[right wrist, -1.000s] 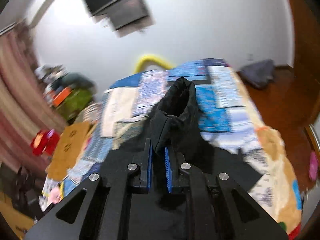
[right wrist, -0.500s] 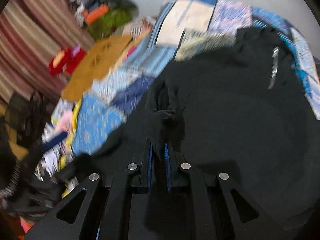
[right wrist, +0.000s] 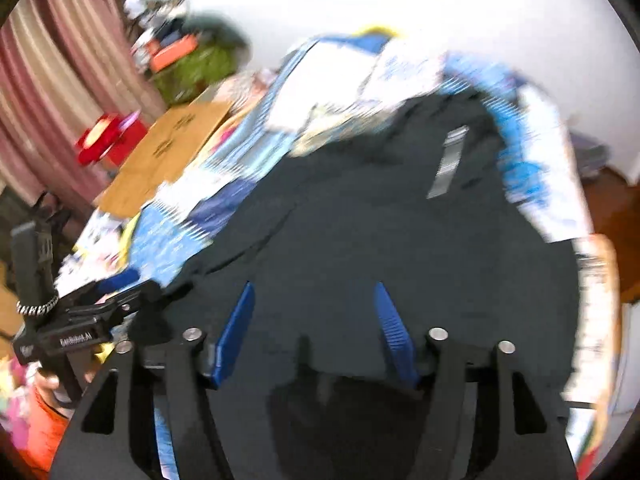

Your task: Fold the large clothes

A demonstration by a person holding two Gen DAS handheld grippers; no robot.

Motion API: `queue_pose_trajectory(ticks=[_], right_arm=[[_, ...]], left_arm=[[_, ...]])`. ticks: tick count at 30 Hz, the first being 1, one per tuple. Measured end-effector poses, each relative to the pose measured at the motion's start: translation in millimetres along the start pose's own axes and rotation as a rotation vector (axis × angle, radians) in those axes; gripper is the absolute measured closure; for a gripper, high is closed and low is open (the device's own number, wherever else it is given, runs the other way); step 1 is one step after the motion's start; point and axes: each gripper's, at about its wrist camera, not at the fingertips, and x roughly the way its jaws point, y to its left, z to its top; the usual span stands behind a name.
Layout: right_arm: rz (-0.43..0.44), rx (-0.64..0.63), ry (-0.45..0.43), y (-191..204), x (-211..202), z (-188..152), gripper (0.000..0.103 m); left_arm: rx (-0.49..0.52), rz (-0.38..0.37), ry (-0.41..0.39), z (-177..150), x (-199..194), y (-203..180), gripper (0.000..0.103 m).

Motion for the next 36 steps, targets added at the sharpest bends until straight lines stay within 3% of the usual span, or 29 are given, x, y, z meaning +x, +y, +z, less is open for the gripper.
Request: queue_pose_trajectory(ticks=[3, 6, 9, 11, 12, 15, 19, 25, 29, 33, 36], right_arm=[[-0.102, 0.027, -0.051, -25.9, -21.4, -8.1, 0.037], [-0.222, 0.069, -0.073, -58.6, -37.1, -26.8, 0.037], [-0.286, 0.133, -0.063, -89.0, -48.7, -45.0, 0.037], [-0.301, 0.181, -0.056, -106.5, -54.1, -56.2, 0.037], [-0.308, 0.211, -0.048, -116.2, -54.8, -63.9, 0.037], [-0.315, 0.278, -0.035, -134.9, -56.1, -75.0, 0.037], [-0.320, 0.330, -0.039, -155.8, -63.2, -83.9, 0.037], [-0.312, 0.370, -0.077, -171.8, -71.8, -76.3, 0.037], [-0.314, 0.356, -0.080, -173.4, -67.1, -71.0, 0.037], [-0.304, 0.329, -0.016, -170.0, -44.3, -73.4, 0.037], [-0.287, 0.315, 0.038, -168.5, -28.0, -81.0, 0.037]], left_arm=[[-0.044, -0.059, 0.077, -2.7, 22.1, 0.7, 0.027], [-0.076, -0.089, 0.109, -3.0, 39.3, -1.0, 0.032], [-0.074, -0.064, 0.119, 0.7, 52.8, -6.5, 0.050], [-0.057, -0.005, 0.103, 4.6, 57.8, -12.7, 0.060], [-0.044, 0.030, 0.088, 5.2, 57.7, -14.8, 0.070], [0.017, 0.107, 0.041, 6.6, 54.8, -27.0, 0.083], [0.158, 0.177, -0.059, 15.0, 36.5, -60.8, 0.087], [0.278, 0.114, -0.244, 63.1, -13.2, -112.9, 0.088], [0.377, 0.138, -0.362, 85.5, -37.8, -134.0, 0.088], [0.393, 0.192, -0.354, 87.4, -28.4, -120.2, 0.088], [0.361, 0.240, -0.271, 77.2, 1.0, -92.8, 0.088]])
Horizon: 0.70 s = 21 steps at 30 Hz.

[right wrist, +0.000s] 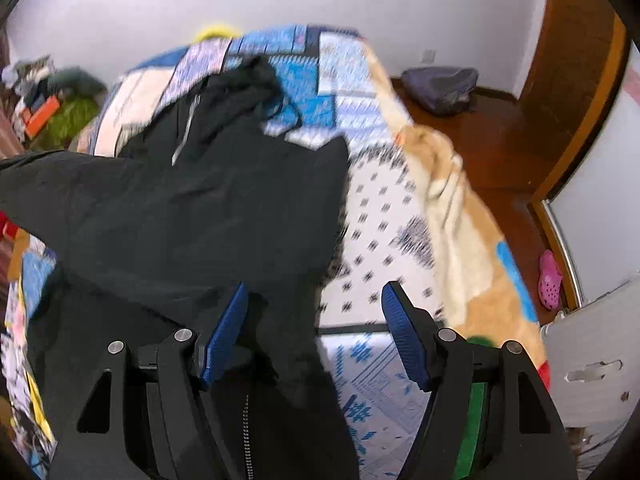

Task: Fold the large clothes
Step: 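Grasp the jacket hem with the left gripper and lift it toward the hood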

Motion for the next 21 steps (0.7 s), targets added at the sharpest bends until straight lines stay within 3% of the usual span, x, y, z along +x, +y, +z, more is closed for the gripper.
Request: queue_pose_trajectory(ticks=[6, 10, 14, 16, 19, 21], right_arm=[[0.036, 0.032, 0.050, -0.8, 12.4, -9.4, 0.037], [0.060, 0.054, 0.071, -3.7, 13.5, -7.6, 0.037], [0.054, 0.048, 0.082, -0.3, 12.7, -2.7, 0.037], [0.050, 0.032, 0.074, 3.1, 9.6, 1.6, 0.037], [0.050, 0.003, 0.050, 7.5, 3.3, 10.5, 0.037], [0.051, -0.015, 0.016, 11.4, -4.4, 19.4, 0.037]], left_arm=[[-0.062, 0.014, 0.240, -65.2, 61.1, 22.5, 0.087], [-0.027, 0.024, 0.313, -92.4, 70.9, 22.4, 0.082], [0.027, 0.037, 0.327, -91.7, 65.0, 18.9, 0.073], [0.051, 0.048, 0.325, -83.3, 59.0, 17.3, 0.062], [0.080, 0.055, 0.283, -64.4, 47.6, 15.7, 0.048], [0.100, 0.050, 0.252, -48.5, 40.4, 11.3, 0.047]])
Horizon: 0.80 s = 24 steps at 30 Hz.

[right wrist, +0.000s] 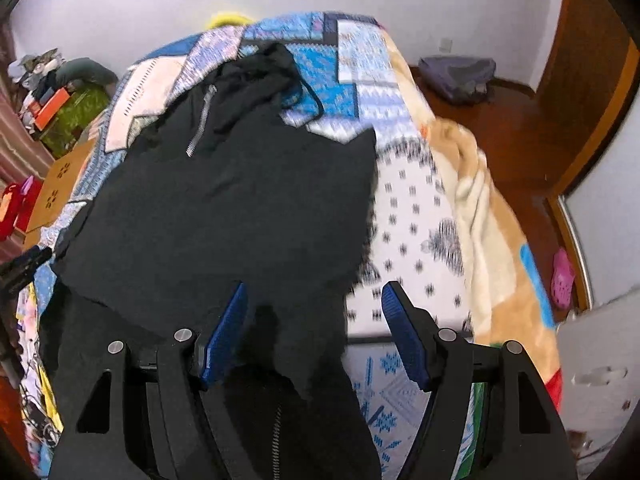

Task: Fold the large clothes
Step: 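Grasp the jacket hem with the left gripper and lift it toward the hood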

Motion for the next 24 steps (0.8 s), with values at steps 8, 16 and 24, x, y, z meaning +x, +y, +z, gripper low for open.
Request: queue_pose_trajectory(ticks=[8, 16, 24], right_arm=[[0.014, -0.061, -0.166, 16.5, -28.6, 52.4, 0.037], [0.088, -0.018, -0.247, 27.9, -14.9, 115.9, 0.037], [0.174, 0.141, -0.172, 14.9, 58.5, 177.2, 0.037]], left_arm=[[0.081, -0.068, -0.162, 79.2, -35.7, -32.9, 0.035], [0.069, -0.173, -0.185, 156.3, -7.7, -74.0, 0.034], [0.071, -0.222, -0.119, 203.7, 66.1, -111.6, 0.034]])
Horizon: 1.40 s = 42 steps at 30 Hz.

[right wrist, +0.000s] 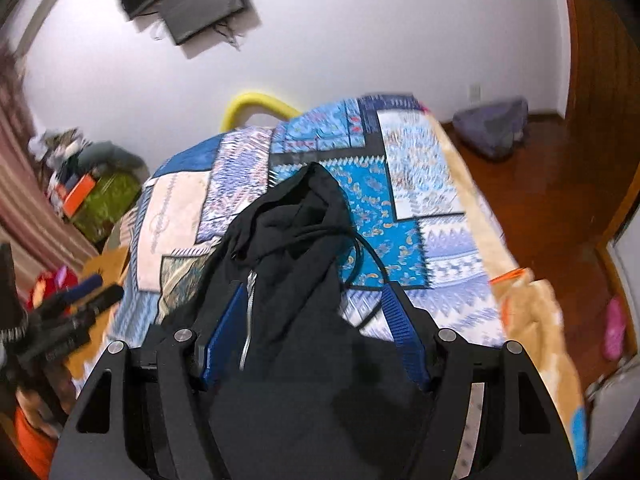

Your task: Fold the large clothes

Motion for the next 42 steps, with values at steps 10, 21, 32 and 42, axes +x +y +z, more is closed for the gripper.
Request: queue_pose_trajectory(ticks=[10, 21, 32, 42], right_arm=[[-0.004, 0.141, 0.187, -20.1, 120.6, 23.6, 0.037], [0.004, 0.259, 0.295, -34.8, 185.1, 3.6, 0.066], [0.019, -0.009, 0.159, 14.4, 62.1, -2.4, 0.090], [0.097, -0.183, 0.136, 43.6, -38.0, -99.1, 0.090]], left_arm=[[-0.133, -0.073, 0.135, 15.0, 115.6, 8.9, 0.034], [-0.171, -0.089, 0.194, -2.1, 165.5, 10.1, 0.056], [0.058, -0.112, 0.112, -7.7, 53.8, -20.3, 0.088], [0.117, -0.144, 0.084, -103.8, -54.5, -26.4, 0.089]])
